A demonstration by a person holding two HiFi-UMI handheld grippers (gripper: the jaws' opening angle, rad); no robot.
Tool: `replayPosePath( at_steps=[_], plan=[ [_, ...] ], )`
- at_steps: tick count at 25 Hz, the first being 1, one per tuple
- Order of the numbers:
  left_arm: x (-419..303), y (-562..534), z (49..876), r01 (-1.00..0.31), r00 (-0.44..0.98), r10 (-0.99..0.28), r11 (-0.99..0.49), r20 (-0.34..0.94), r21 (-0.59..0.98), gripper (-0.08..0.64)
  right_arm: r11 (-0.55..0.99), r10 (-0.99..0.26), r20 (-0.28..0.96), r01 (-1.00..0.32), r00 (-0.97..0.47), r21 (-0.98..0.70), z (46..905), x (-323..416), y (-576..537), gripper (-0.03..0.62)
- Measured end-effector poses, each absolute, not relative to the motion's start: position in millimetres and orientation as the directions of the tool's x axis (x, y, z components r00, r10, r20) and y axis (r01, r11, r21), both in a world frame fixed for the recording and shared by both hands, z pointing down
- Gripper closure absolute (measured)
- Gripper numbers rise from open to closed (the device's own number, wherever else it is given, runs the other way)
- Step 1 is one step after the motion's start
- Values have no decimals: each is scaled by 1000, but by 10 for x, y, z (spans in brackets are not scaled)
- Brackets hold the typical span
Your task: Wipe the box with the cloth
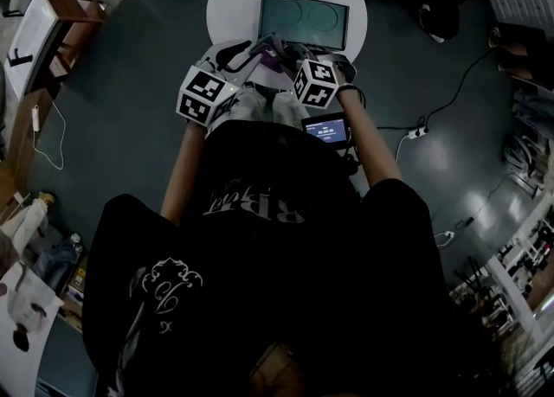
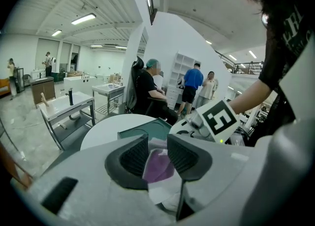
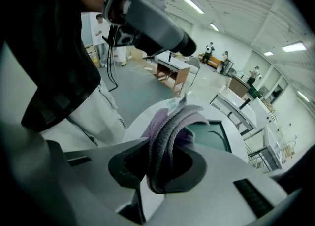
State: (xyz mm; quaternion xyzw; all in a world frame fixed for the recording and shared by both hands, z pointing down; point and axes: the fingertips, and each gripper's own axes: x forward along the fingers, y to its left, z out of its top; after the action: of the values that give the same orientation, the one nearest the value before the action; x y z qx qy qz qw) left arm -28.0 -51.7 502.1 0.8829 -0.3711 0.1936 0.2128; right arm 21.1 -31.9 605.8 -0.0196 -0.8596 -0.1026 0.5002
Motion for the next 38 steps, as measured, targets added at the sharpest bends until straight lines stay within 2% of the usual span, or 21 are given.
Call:
replayPosePath(
  at_steps=[5, 16, 38],
  plan=[
    [-267, -475, 5022, -736, 654, -571, -633, 496, 241, 430, 965, -85, 925, 200, -370, 169, 6385, 211, -319, 535],
    [-192, -441, 5111, -699, 686, -526, -669, 503, 254, 430, 990, -128, 949, 24, -288, 141, 6520, 609, -471, 535],
    [557, -636, 5086, -548, 780, -383, -800, 494, 245, 430, 955, -144, 976, -281, -163, 95, 6559, 2083, -657, 535]
  ],
)
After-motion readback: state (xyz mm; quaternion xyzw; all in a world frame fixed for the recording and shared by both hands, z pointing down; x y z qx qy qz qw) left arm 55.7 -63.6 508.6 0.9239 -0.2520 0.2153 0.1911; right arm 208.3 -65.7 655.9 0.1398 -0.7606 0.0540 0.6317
